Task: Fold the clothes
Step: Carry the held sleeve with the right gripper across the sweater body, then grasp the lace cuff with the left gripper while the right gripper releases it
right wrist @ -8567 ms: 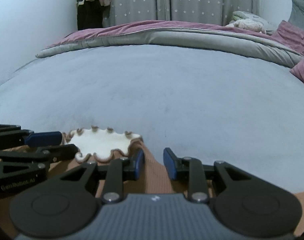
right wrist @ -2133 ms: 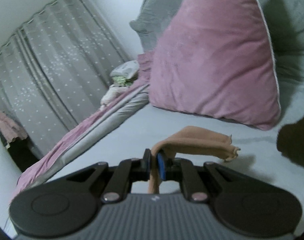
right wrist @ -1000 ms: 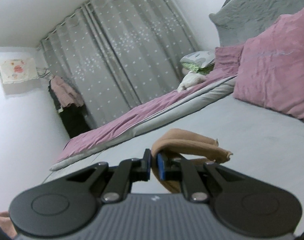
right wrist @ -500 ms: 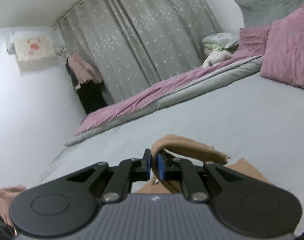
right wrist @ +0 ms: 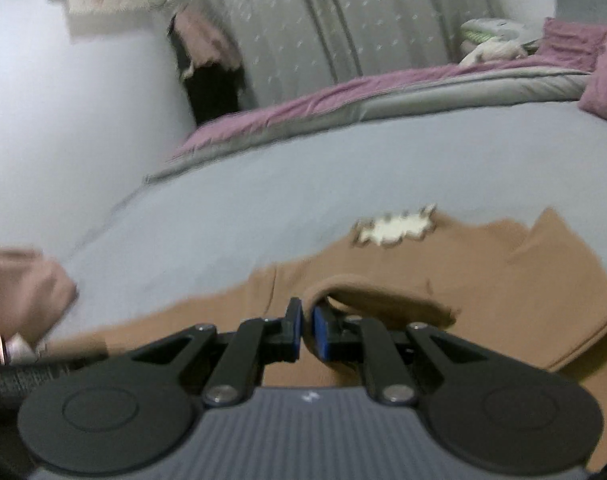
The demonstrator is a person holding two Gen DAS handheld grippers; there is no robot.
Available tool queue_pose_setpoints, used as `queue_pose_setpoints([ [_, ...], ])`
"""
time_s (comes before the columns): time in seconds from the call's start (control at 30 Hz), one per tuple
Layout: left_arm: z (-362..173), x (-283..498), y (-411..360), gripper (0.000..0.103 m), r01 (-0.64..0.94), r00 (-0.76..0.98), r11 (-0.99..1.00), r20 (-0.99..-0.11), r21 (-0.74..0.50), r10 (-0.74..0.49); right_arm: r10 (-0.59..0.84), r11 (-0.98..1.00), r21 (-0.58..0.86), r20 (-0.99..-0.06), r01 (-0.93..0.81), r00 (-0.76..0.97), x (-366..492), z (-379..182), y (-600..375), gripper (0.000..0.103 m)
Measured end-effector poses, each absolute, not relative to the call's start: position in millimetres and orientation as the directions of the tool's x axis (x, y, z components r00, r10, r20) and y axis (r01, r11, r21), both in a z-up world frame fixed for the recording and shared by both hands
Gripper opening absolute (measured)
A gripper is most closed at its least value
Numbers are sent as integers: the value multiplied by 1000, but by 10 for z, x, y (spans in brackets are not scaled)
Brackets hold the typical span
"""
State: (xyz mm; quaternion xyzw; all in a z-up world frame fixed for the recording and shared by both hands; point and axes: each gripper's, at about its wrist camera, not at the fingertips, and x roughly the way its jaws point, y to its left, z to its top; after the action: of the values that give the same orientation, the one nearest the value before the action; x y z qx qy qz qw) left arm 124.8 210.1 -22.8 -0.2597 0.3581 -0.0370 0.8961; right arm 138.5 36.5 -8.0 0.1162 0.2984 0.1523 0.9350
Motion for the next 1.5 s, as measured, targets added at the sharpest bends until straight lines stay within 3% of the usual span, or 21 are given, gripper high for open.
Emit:
queue_pose_setpoints([
  [0.27, -440, 1299, 2298, 80, -186, 730, 712, -581, -677, -361, 387, 922, 243, -633, -303, 670, 1351, -442, 513, 16],
  [0.37, -465, 1306, 2334, 80, -194, 738, 679, -562, -708, -375, 433, 901, 296, -604, -317, 669, 1286, -466, 432, 35],
  [0.4, -474, 1311, 2347, 80, -195, 739, 666, -554, -720, -383, 456, 889, 332, -590, -315, 666, 1277, -459, 385, 48],
  [0.43, -487, 1323, 2361, 80, -193, 738, 647, -544, -737, -399, 472, 879, 361, -571, -311, 672, 1257, -443, 346, 54],
  [0.6, -611, 1439, 2423, 81, -181, 720, 488, -453, -854, -526, 478, 878, 319, -531, -357, 700, 1245, -310, 359, 59],
  [0.7, -631, 1475, 2441, 81, -161, 730, 461, -420, -873, -540, 500, 864, 249, -526, -437, 688, 1276, -215, 456, 60],
  [0.87, -720, 1535, 2470, 82, -188, 731, 432, -420, -882, -538, 529, 808, 100, -555, -581, 641, 1134, -219, 677, 60],
  [1.1, -750, 1556, 2460, 80, -204, 742, 446, -435, -872, -510, 544, 768, 47, -575, -639, 611, 1009, -259, 717, 60],
  [1.13, -746, 1552, 2455, 77, -208, 741, 460, -446, -863, -501, 544, 771, 52, -572, -634, 614, 1010, -250, 680, 60],
  [1.27, -688, 1545, 2411, 49, -239, 724, 575, -538, -783, -432, 539, 793, 80, -555, -604, 633, 1020, -185, 471, 61],
  [1.37, -621, 1555, 2334, 40, -246, 710, 673, -602, -698, -364, 516, 823, 95, -537, -560, 667, 1047, -118, 212, 62],
  [1.5, -516, 1531, 2256, 31, -214, 717, 746, -620, -631, -319, 454, 868, 78, -521, -490, 723, 1154, -33, -166, 64],
])
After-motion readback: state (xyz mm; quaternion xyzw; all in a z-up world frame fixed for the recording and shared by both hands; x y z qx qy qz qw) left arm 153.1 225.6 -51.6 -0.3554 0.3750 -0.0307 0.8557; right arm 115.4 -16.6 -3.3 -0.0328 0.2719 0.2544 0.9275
